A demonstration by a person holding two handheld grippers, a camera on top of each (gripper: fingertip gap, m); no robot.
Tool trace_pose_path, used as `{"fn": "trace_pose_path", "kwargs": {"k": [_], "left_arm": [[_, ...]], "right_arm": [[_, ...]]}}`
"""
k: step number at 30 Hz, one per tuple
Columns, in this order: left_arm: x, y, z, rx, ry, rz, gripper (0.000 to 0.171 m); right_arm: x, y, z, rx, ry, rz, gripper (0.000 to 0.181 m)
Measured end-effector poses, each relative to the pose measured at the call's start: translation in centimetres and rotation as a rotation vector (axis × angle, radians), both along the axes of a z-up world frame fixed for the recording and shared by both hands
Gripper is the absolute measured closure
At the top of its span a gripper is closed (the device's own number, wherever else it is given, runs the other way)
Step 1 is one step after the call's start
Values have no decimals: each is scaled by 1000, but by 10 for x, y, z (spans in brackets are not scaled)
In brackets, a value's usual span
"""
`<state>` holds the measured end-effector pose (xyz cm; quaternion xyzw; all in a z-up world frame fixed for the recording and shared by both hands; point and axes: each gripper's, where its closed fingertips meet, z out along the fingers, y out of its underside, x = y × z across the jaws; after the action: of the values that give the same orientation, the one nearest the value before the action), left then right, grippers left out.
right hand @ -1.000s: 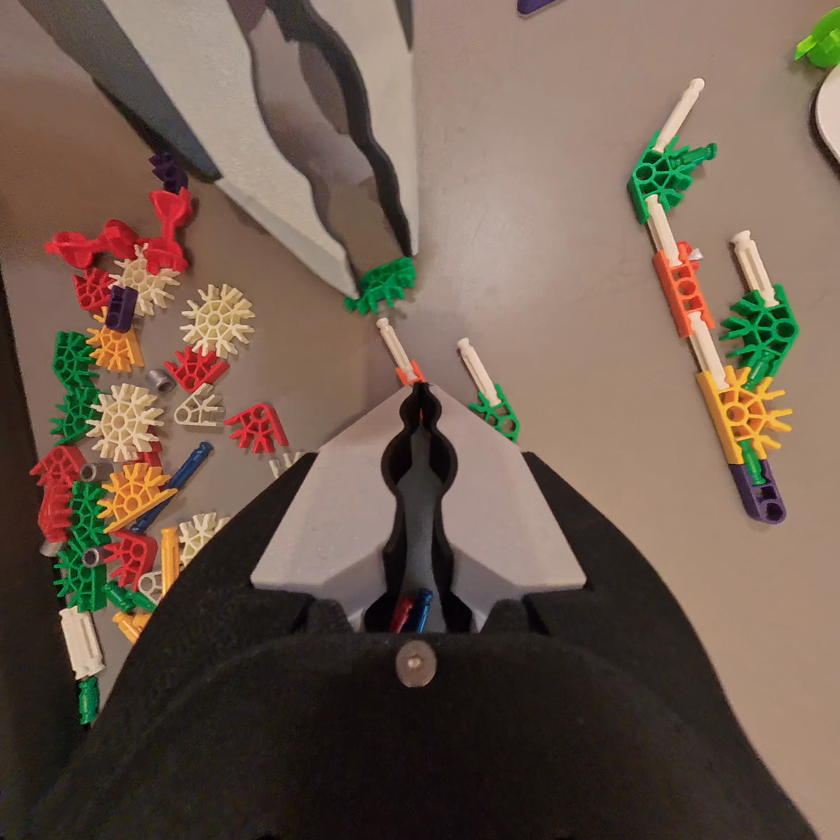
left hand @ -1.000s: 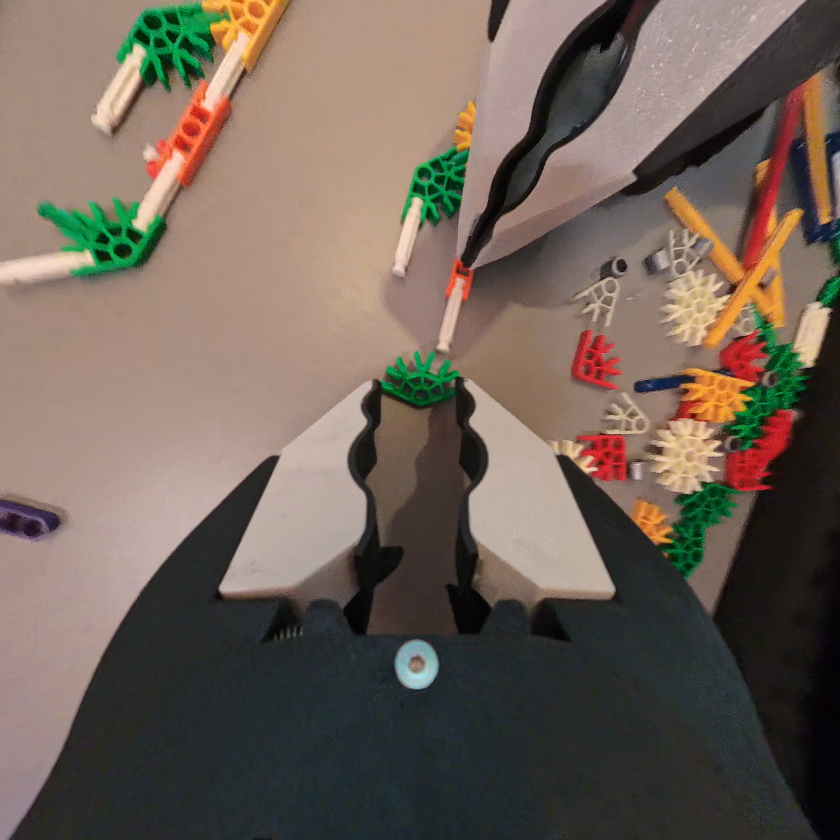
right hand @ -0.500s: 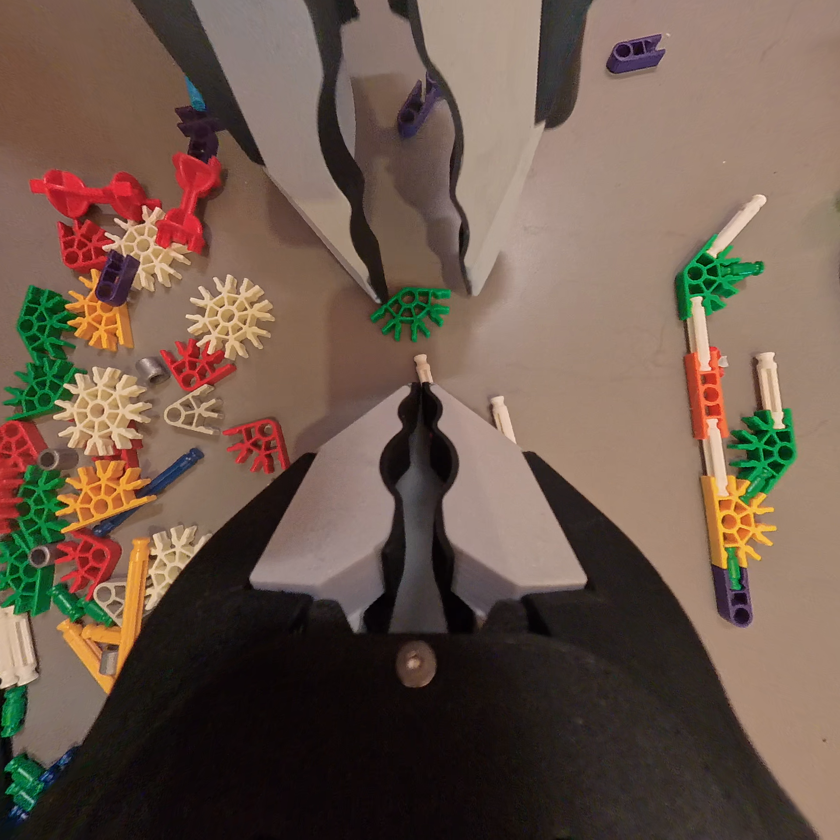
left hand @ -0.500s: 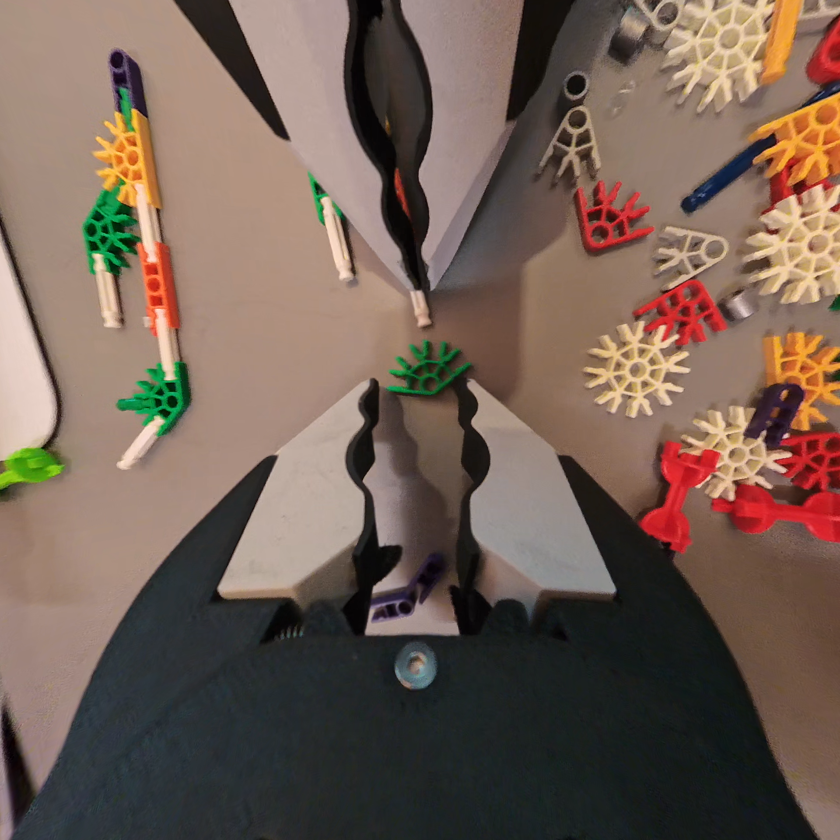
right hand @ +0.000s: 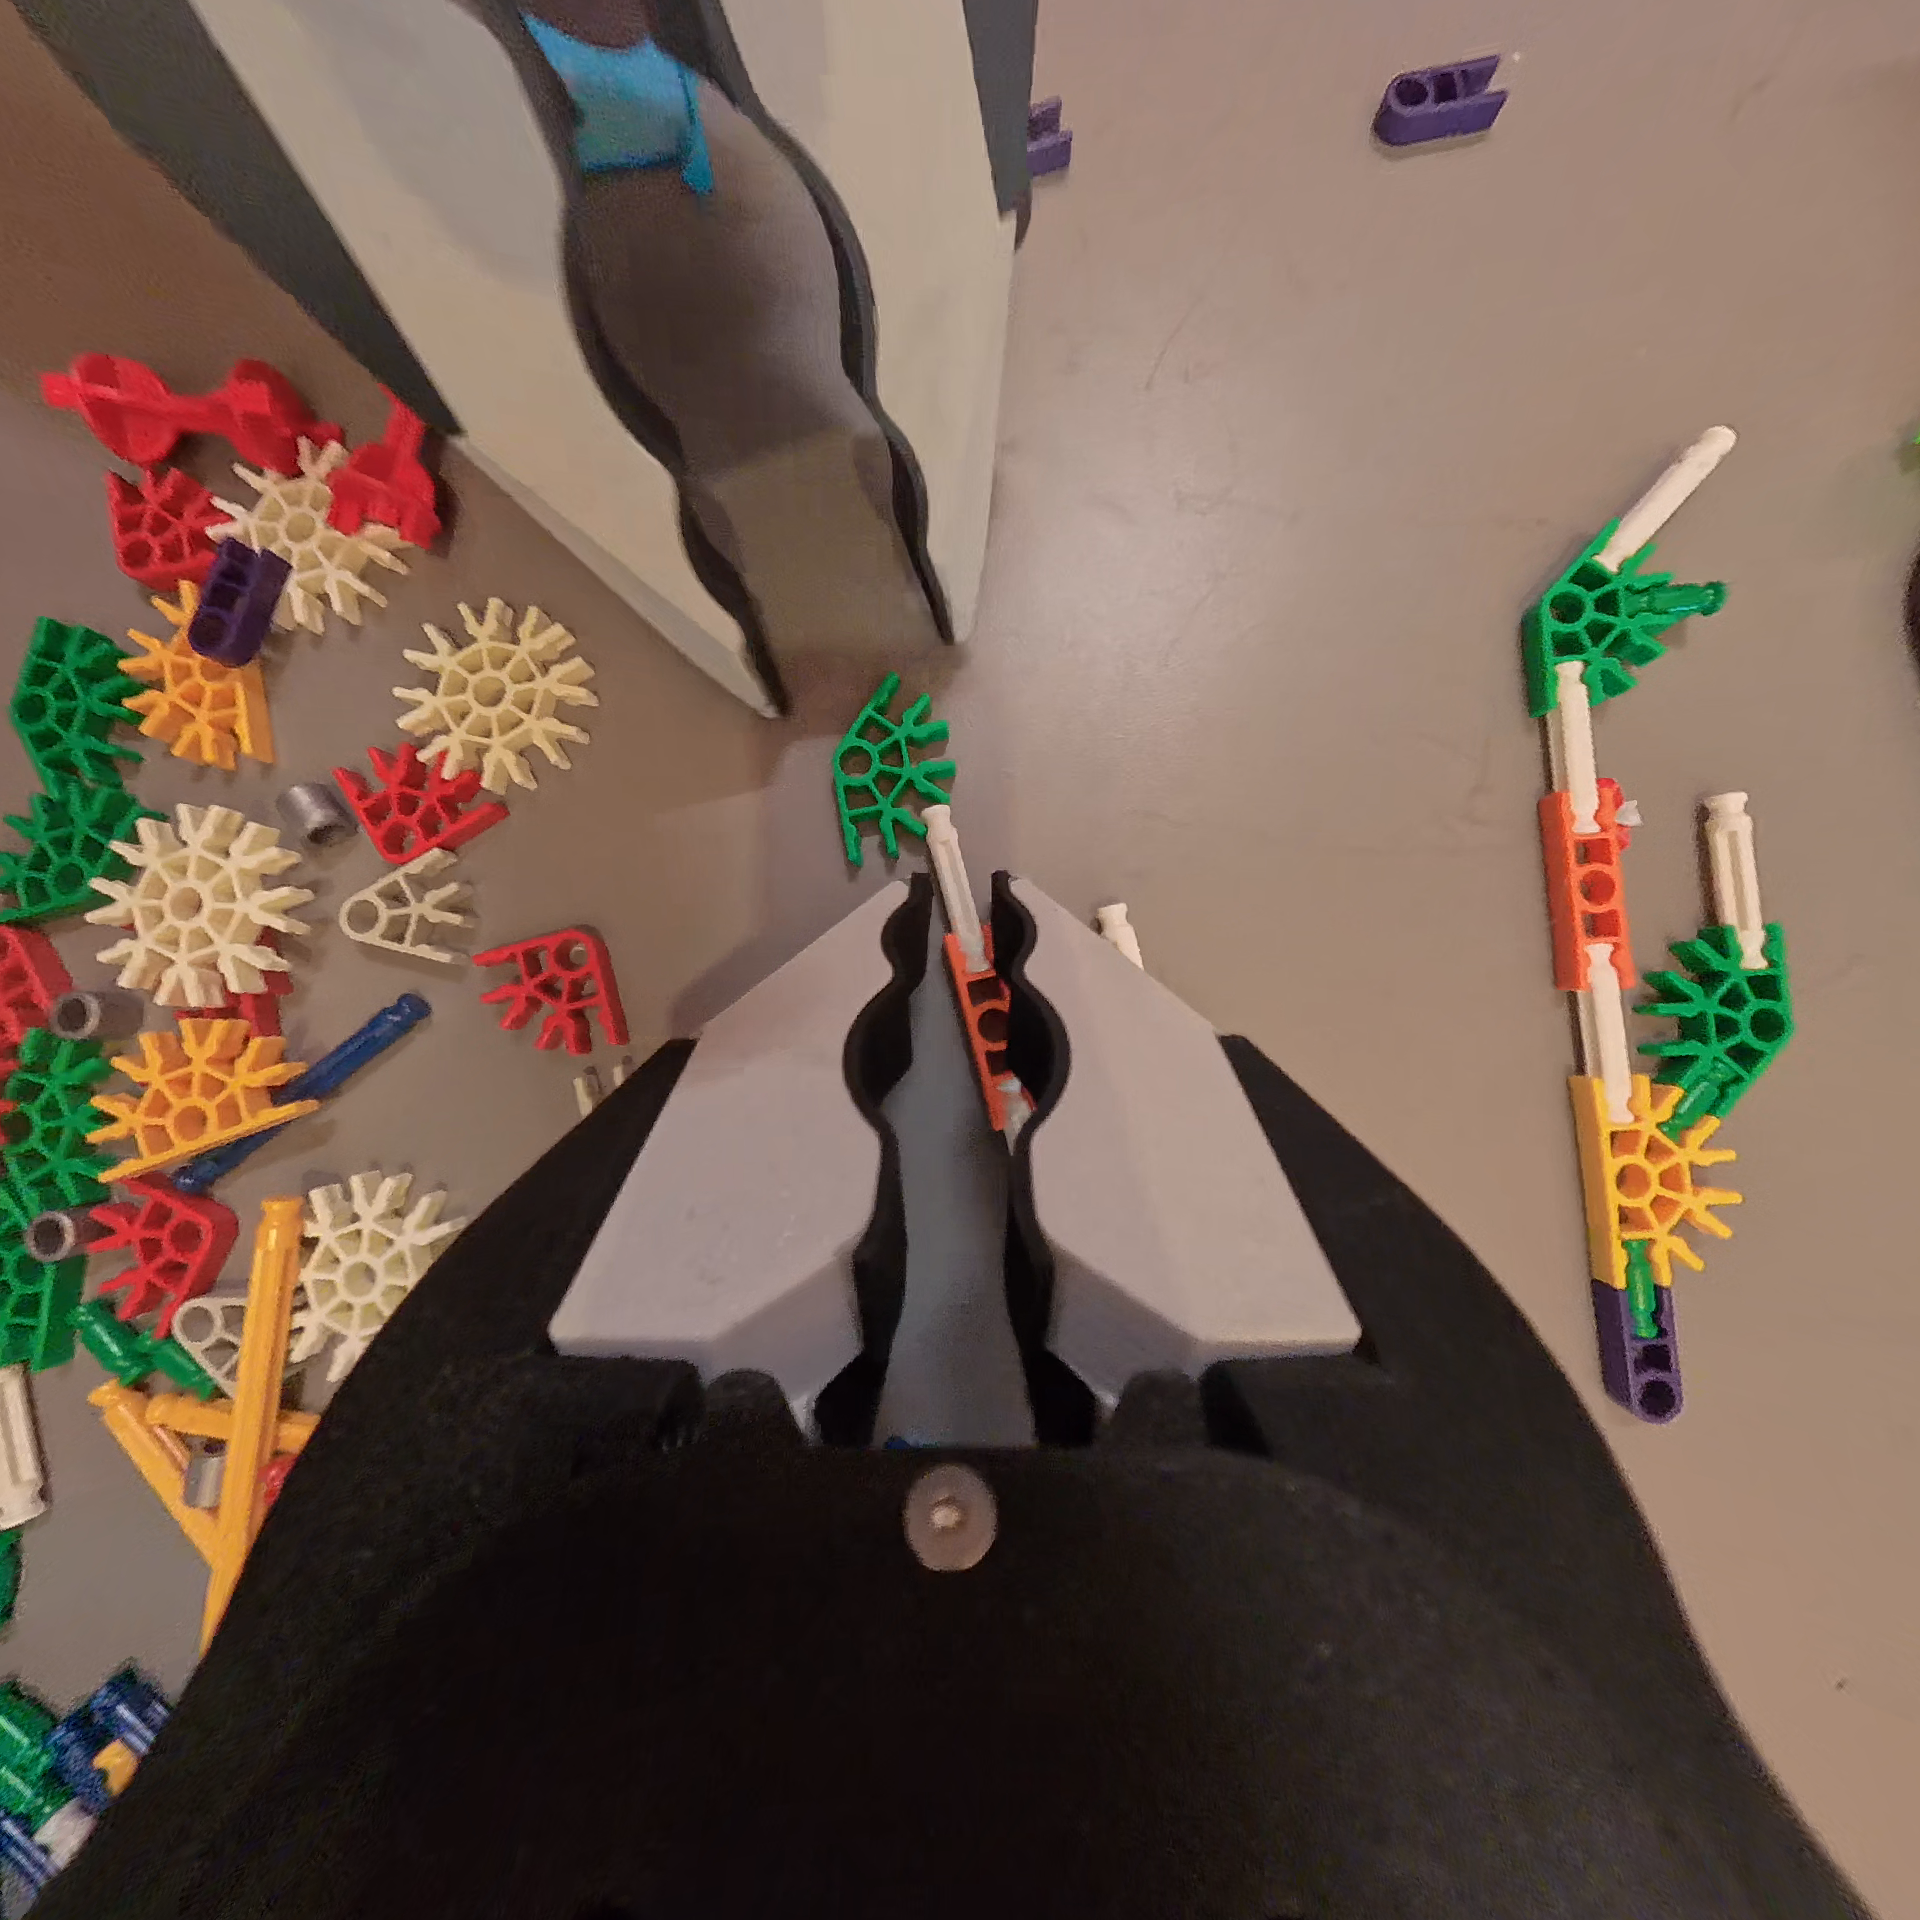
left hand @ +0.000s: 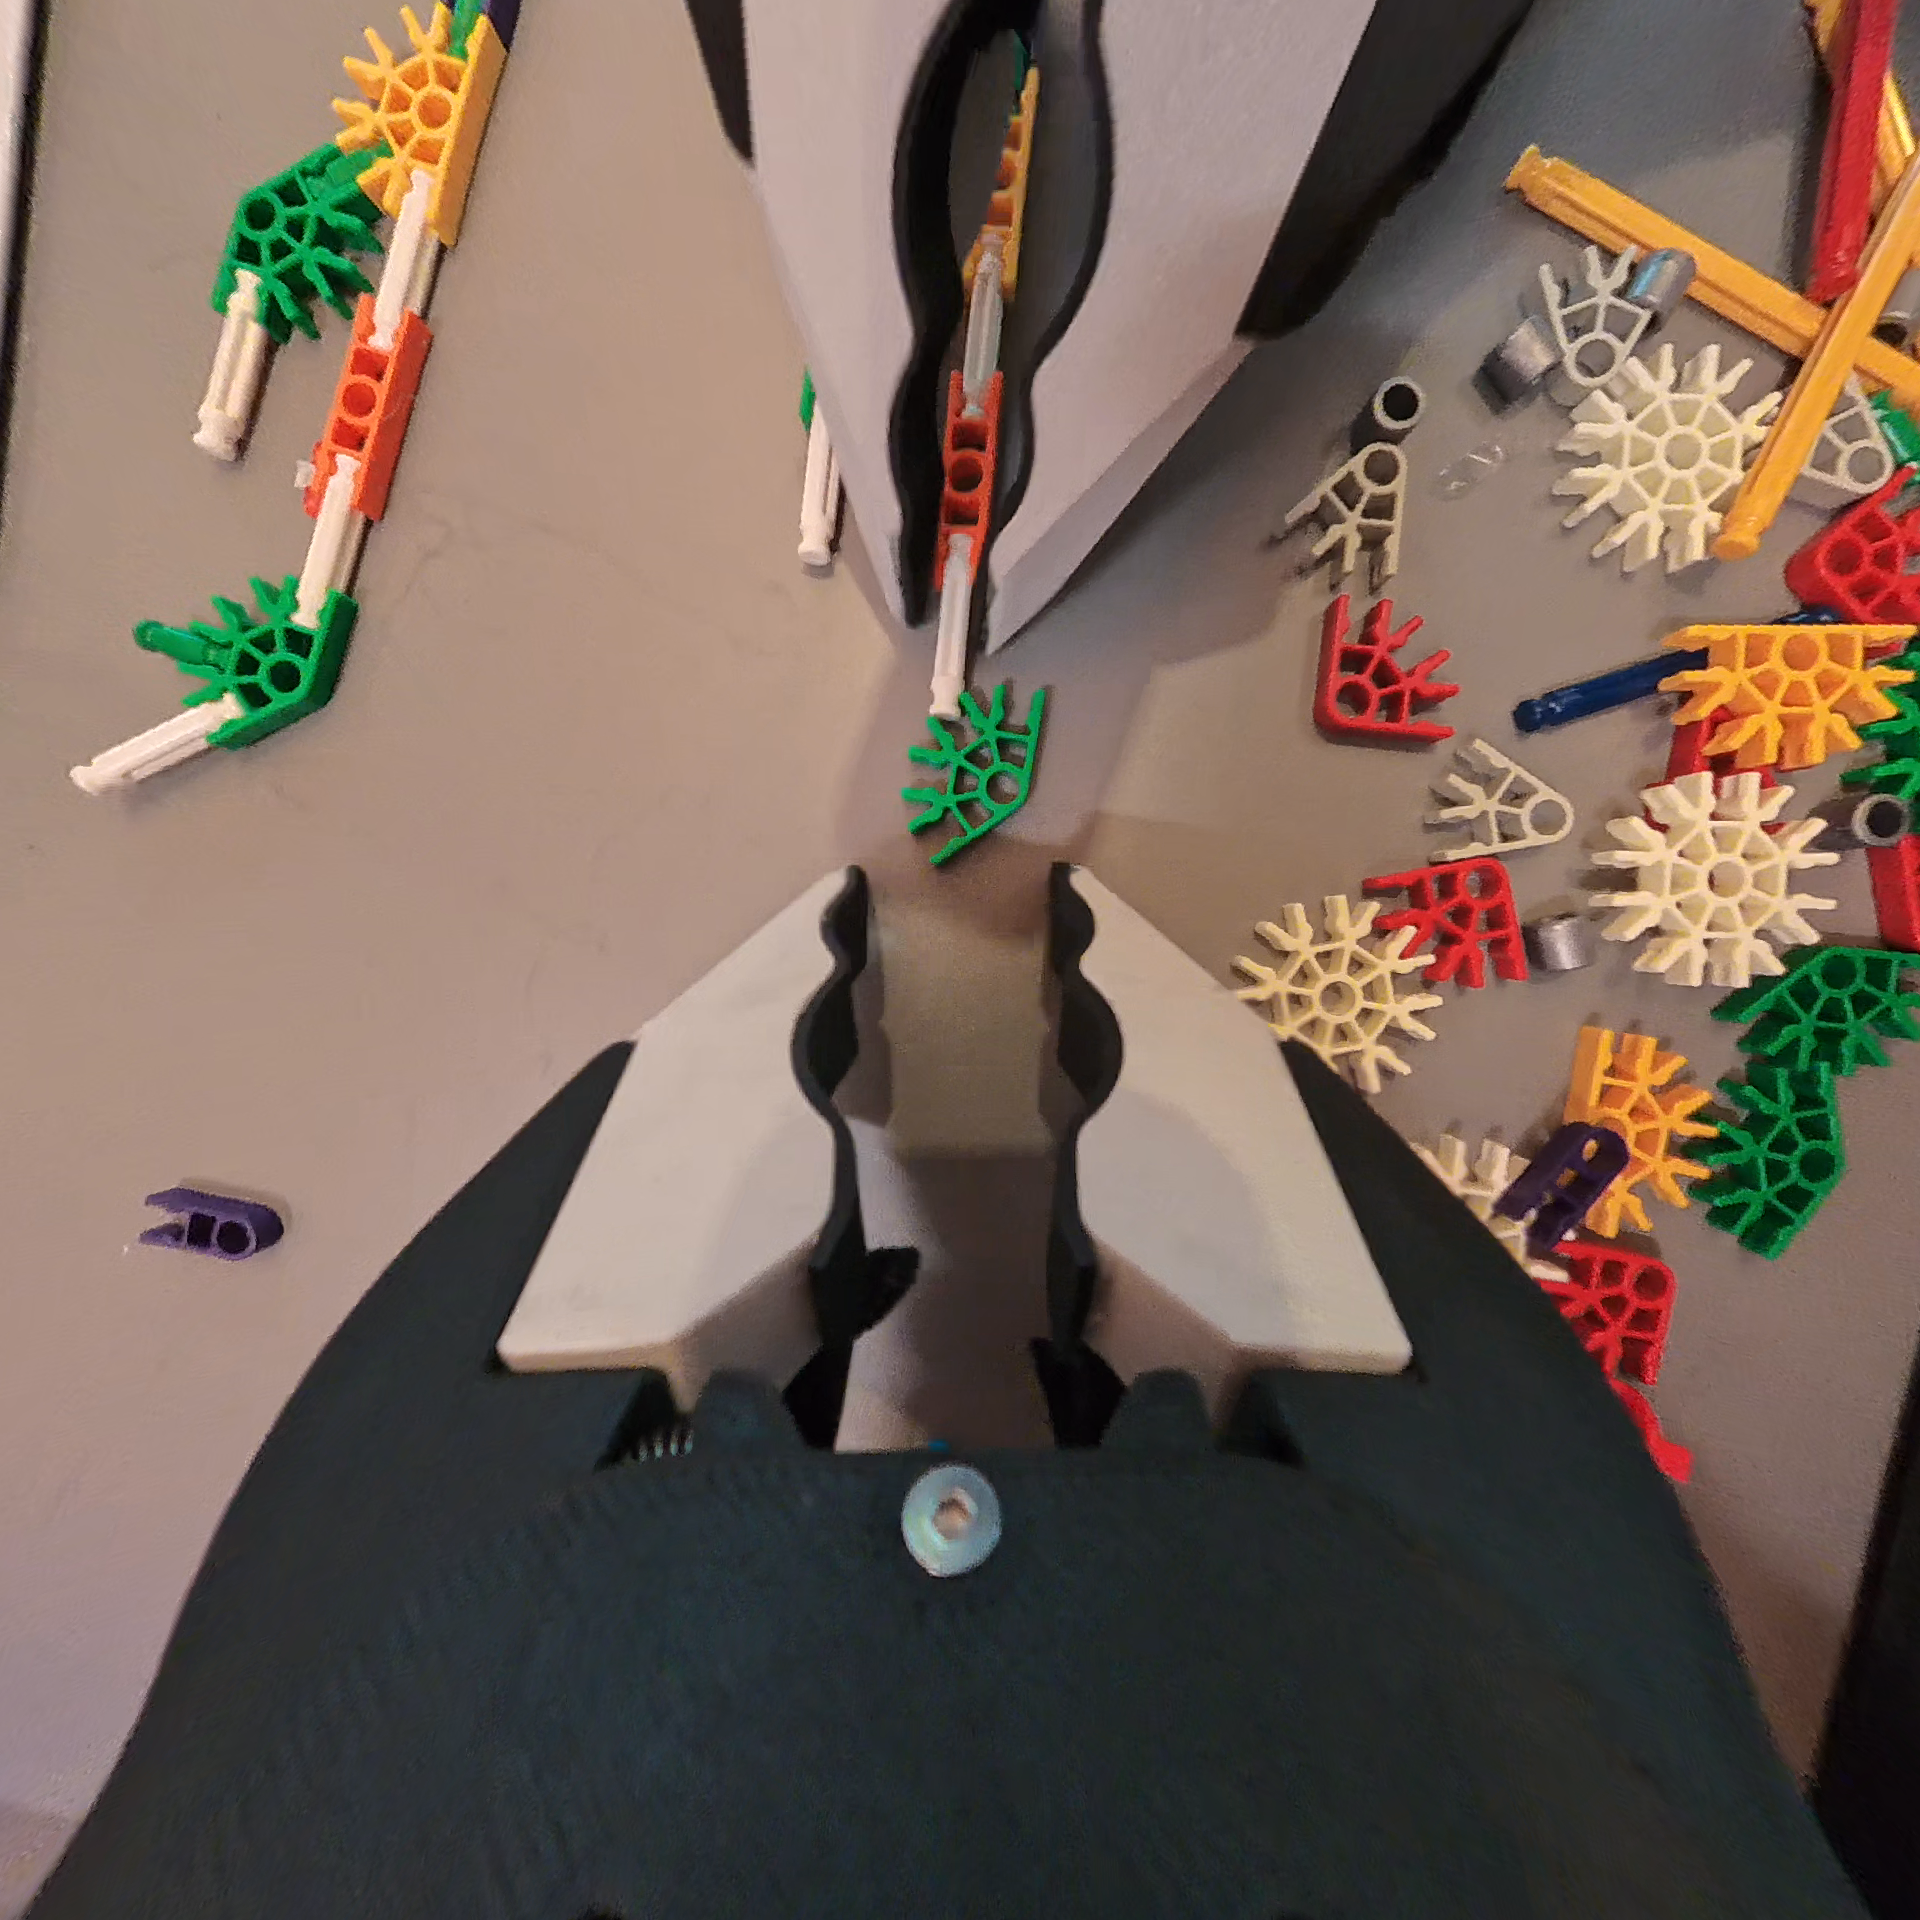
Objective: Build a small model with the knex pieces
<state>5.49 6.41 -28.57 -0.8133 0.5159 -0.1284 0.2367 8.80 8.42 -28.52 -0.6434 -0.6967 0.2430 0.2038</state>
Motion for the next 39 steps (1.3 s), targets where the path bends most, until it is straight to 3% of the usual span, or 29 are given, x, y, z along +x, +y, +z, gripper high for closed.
{"fn": "trace_pose_path", "kwargs": {"k": [4,9,26,30,34,39], "left_arm": [[7,0,5,24,-37,-11,135],[15,3,-2,58,-19,-20,149],[13,2,-2,35,-50,1,149],[12,3,-2,44,-41,1,149],[13,0,2,41,-69,1,148],[14,0,0,54,-53,-6,153]], "right_arm": [[-3,-3,-2,-26,7,14,178],[-1,-6,3,-67,31,0,179],[-3,-23,0,-68,-37,81,178],[-4,-23,7,-114,-15,65,167],[-4,-19,18,-128,37,39,178],[-7,-24,9,-119,16,43,181]]}}
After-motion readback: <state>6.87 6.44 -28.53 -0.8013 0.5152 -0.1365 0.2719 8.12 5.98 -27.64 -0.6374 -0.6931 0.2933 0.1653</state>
